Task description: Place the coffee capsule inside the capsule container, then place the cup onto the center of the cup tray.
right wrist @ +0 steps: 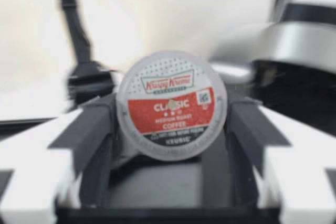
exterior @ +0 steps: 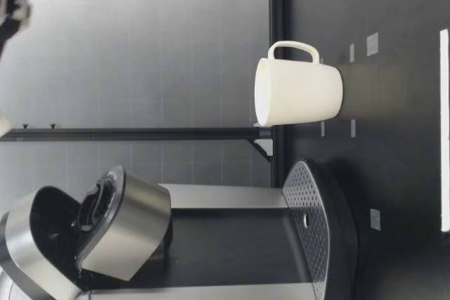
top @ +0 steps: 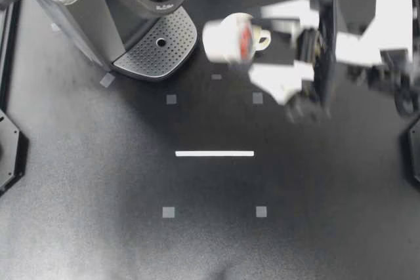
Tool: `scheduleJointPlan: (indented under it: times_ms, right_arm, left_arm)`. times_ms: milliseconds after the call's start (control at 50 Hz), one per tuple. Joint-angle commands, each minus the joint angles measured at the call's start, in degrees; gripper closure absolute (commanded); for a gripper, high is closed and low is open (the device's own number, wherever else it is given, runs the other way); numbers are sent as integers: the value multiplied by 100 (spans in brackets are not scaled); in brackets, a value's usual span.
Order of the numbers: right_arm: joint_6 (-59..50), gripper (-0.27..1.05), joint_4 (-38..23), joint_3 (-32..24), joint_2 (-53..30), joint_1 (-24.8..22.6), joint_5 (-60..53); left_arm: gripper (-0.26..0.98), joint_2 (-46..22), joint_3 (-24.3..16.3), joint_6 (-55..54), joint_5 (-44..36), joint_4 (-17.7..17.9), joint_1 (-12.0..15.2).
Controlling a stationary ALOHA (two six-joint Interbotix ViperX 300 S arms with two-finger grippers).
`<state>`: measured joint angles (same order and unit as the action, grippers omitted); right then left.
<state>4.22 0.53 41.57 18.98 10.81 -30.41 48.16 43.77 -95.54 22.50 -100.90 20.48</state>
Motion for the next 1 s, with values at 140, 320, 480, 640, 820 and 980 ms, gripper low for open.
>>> scheduleJointPlan:
  times_ms: [140,320,480,640,820,980]
  right_arm:
    - [308,19,-88,-1011,-211,475,1195]
    - [519,19,-88,-1521,-483,606,1793]
    - [536,19,-97,-1793,-659,738,2083]
    - [536,19,-97,-1978,-853,817,2276]
    - [545,19,-97,-2153,-1125,888,2347]
    - [554,19,-97,-2259,-1354,896,2347]
  left_arm:
    - [55,62,44,-70,-44,-26,9]
    - [55,62,35,-70,-44,-26,9]
    - [55,53,44,-79,-44,-26,18]
    - [55,44,44,-79,-44,-18,9]
    - [55,44,53,-70,-44,-18,18]
    - [55,44,53,-70,-44,-26,9]
